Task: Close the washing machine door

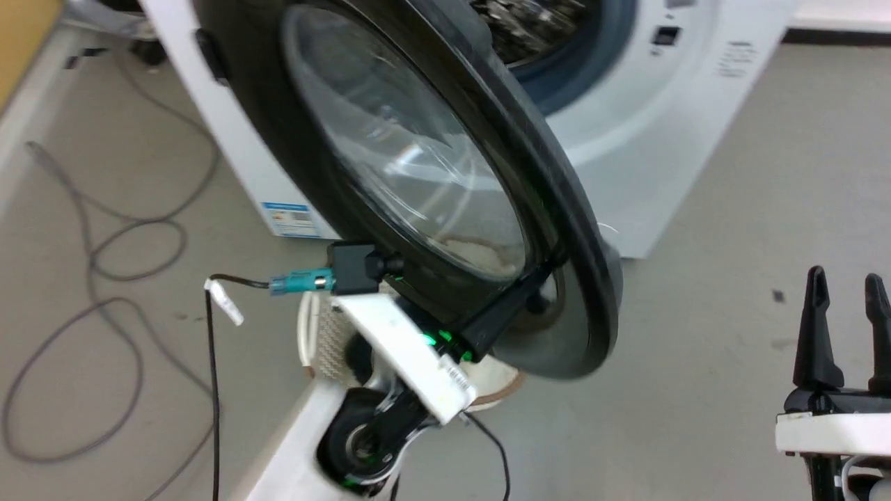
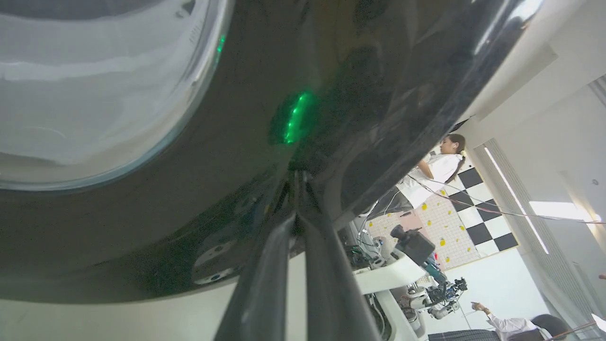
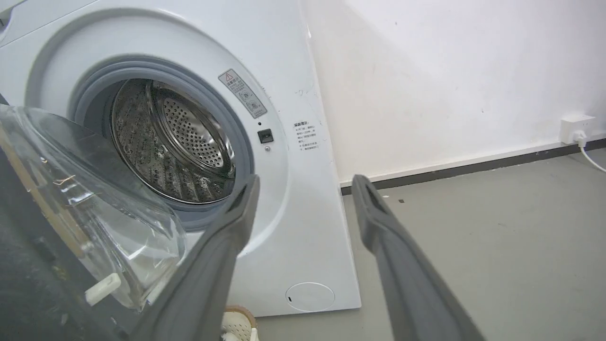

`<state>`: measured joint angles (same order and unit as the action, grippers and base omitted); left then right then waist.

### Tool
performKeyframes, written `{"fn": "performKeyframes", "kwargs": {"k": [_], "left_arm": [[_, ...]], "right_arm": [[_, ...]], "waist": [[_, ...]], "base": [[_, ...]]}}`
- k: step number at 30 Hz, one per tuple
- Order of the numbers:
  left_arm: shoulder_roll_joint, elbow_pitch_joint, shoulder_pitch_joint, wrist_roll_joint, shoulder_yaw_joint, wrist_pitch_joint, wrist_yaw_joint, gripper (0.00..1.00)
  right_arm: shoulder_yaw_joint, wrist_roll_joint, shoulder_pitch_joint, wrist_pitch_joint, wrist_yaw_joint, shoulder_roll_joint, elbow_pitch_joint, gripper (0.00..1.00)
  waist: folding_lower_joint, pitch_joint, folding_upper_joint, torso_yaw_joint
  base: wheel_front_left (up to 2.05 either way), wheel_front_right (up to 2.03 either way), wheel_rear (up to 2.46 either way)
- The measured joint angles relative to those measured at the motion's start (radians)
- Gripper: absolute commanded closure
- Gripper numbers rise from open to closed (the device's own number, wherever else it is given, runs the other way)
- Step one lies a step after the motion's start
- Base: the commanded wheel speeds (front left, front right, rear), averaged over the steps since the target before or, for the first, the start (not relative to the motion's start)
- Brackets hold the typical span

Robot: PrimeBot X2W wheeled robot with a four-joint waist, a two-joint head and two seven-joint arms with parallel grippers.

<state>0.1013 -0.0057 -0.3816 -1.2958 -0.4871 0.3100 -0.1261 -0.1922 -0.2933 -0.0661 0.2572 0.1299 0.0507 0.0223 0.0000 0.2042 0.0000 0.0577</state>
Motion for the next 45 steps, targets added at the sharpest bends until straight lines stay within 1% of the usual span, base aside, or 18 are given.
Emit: {"fn": "performKeyframes", "kwargs": {"k": [4, 9, 12, 15, 18, 22, 24, 26, 27, 28, 31, 34, 37, 40, 41, 42, 43, 45], "left_arm": [[-0.002, 0.104, -0.072, -0.007, -0.069, -0.086, 0.0, 1.0], [-0.002, 0.223, -0.137, -0.03, -0.122, -0.177, 0.0, 1.0], [0.001, 0.26, -0.159, -0.054, -0.152, -0.221, 0.0, 1.0], [0.013, 0.268, -0.165, -0.066, -0.186, -0.262, 0.0, 1.0], [0.037, 0.263, -0.165, -0.071, -0.215, -0.311, 0.0, 1.0], [0.092, 0.248, -0.165, -0.039, -0.254, -0.395, 0.0, 1.0], [0.128, 0.255, -0.167, 0.027, -0.275, -0.46, 0.0, 1.0], [0.166, 0.294, -0.172, 0.116, -0.282, -0.518, 0.002, 1.0], [0.182, 0.32, -0.177, 0.166, -0.277, -0.538, 0.019, 1.0], [0.194, 0.337, -0.182, 0.219, -0.267, -0.552, 0.048, 1.0], [0.212, 0.347, -0.197, 0.388, -0.198, -0.565, 0.169, 1.0], [0.216, 0.274, -0.194, 0.602, -0.087, -0.566, 0.291, 1.0], [0.21, 0.193, -0.151, 0.746, 0.029, -0.567, 0.38, 1.0], [0.214, 0.139, -0.071, 0.878, 0.101, -0.567, 0.441, 1.0], [0.216, 0.128, -0.044, 0.913, 0.119, -0.567, 0.454, 0.97], [0.216, 0.112, -0.017, 0.943, 0.139, -0.567, 0.47, 0.27], [0.217, 0.097, 0.009, 0.977, 0.152, -0.567, 0.487, 0.0], [0.217, 0.068, 0.065, 1.024, 0.177, -0.567, 0.51, 0.0]], "right_arm": [[0.002, 0.0, -0.009, 0.0, 0.0, 0.0, -0.002, 0.0], [0.015, 0.0, -0.021, 0.0, 0.0, 0.0, -0.005, 0.0], [0.017, 0.0, -0.021, 0.0, 0.0, 0.0, -0.007, 0.0], [0.014, 0.0, -0.02, 0.0, 0.0, 0.0, -0.008, 0.0], [0.013, 0.0, -0.013, 0.0, 0.0, 0.0, -0.012, 0.0], [0.013, 0.0, 0.005, 0.0, 0.0, 0.0, -0.016, 0.0], [0.01, 0.0, 0.011, 0.0, 0.0, 0.0, -0.017, 0.0], [0.006, 0.0, 0.019, 0.0, 0.0, 0.0, -0.016, 0.0], [0.003, 0.0, 0.024, 0.0, 0.0, 0.0, -0.016, 0.0], [0.0, 0.0, 0.027, 0.0, 0.0, 0.0, -0.016, 0.0], [-0.008, 0.0, 0.039, 0.0, 0.0, 0.0, -0.012, 0.0], [-0.01, 0.004, 0.045, 0.0, 0.0, 0.0, -0.002, 0.0], [0.008, 0.036, 0.046, 0.0, 0.0, 0.0, 0.018, 0.0], [0.015, 0.047, 0.046, 0.0, 0.0, -0.001, 0.035, 0.0], [0.014, 0.046, 0.046, 0.0, 0.0, -0.001, 0.043, 0.0], [0.012, 0.047, 0.046, 0.0, 0.0, 0.0, 0.05, 0.0], [0.013, 0.047, 0.046, 0.0, 0.0, -0.001, 0.056, 0.0], [0.008, 0.046, 0.046, 0.0, 0.0, -0.001, 0.072, 0.0]], "waist": [[0.0, 0.018, 0.0, -0.047], [0.0001, 0.035, 0.0, -0.092], [0.0, 0.036, 0.0, -0.107], [0.0, 0.026, 0.0, -0.108], [0.0001, 0.008, 0.0, -0.101], [0.0, -0.021, 0.0, -0.091], [0.0, -0.036, 0.0, -0.086], [0.0, -0.051, 0.0, -0.081], [0.0, -0.058, 0.0, -0.078], [0.0, -0.064, 0.0, -0.075], [0.0, -0.081, 0.0, -0.064], [0.0, -0.091, 0.0, -0.053], [0.0, -0.1, 0.0, -0.048], [-0.0001, -0.111, 0.0, -0.047], [0.0, -0.115, 0.0, -0.047], [0.0, -0.119, 0.0, -0.046], [0.0, -0.124, 0.0, -0.045], [0.0, -0.133, 0.0, -0.043]], "base": [[0.0, 0.0, 0.0], [0.0, 0.0, 0.0], [0.0, 0.0, 0.0], [0.0, 0.0, 0.0], [0.0, 0.0, 0.0], [0.0, 0.0, 0.0], [0.0, 0.0, 0.0], [0.0, 0.0, 0.0], [0.0, 0.0, 0.0], [0.0, 0.0, 0.0], [0.0, 0.0, 0.0], [0.0, 0.0, 0.0], [0.0, 0.0, 0.0], [0.0, 0.0, 0.0], [0.0, 0.0, 0.0], [0.0, 0.0, 0.0], [0.0, 0.0, 0.0], [0.0, 0.0, 0.0]]}}
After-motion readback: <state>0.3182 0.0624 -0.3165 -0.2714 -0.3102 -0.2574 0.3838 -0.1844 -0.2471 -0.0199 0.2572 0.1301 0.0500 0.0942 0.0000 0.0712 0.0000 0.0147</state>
